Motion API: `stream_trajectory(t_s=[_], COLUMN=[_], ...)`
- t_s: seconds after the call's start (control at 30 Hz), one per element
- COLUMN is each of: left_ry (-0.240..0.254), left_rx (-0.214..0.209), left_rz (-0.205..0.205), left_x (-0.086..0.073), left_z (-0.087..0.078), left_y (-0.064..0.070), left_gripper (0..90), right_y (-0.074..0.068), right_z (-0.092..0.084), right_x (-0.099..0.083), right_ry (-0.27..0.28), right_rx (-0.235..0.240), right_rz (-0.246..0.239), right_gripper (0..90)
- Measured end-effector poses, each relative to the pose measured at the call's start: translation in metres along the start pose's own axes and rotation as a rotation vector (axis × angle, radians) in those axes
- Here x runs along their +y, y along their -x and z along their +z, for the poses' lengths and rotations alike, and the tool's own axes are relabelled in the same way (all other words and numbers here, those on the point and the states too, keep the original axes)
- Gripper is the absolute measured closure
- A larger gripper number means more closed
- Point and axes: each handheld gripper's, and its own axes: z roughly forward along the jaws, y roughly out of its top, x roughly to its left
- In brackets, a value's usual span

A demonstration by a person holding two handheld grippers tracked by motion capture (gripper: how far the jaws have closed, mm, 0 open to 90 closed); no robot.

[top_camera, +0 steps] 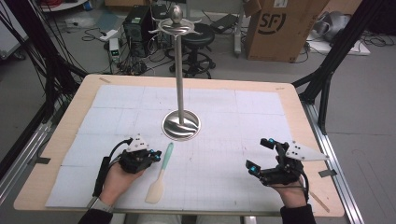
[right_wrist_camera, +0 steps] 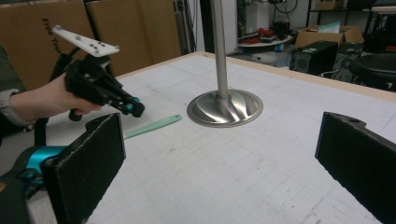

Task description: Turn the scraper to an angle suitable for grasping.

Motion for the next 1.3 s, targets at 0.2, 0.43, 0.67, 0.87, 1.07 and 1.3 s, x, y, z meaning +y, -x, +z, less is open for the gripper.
stream_trajectory(t_s=[0.2,0.43,0.67,0.87,1.07,1.3], left_ry=[-0.012,-0.031,-0.082,-0.095,-0.097,-0.086], left_rx=[0.081,0.002,-0.088,-0.156,-0.241,-0.276], left_rz=[0.0,0.018,0.113,0.194,0.286,0.315], left_x=[0.003,0.01,0.018,0.021,0.019,0.019], left_z=[0.023,0.033,0.041,0.043,0.043,0.042], left_y=[-0.005,0.011,0.043,0.066,0.085,0.098], left_gripper=[89.9,89.9,89.9,89.9,89.9,89.9], right_y=[0.0,0.001,0.0,0.001,0.001,0.001], right_z=[0.001,0.001,0.002,0.0,-0.001,0.0], right_x=[0.0,0.0,0.001,0.0,0.0,0.0], right_ry=[-0.003,-0.002,-0.002,-0.002,0.0,-0.001], right_rx=[0.004,0.004,0.005,0.002,0.0,-0.001], right_rz=[0.0,-0.001,-0.005,0.001,0.001,-0.002], right_gripper=[0.3,0.3,0.3,0.3,0.3,0.3])
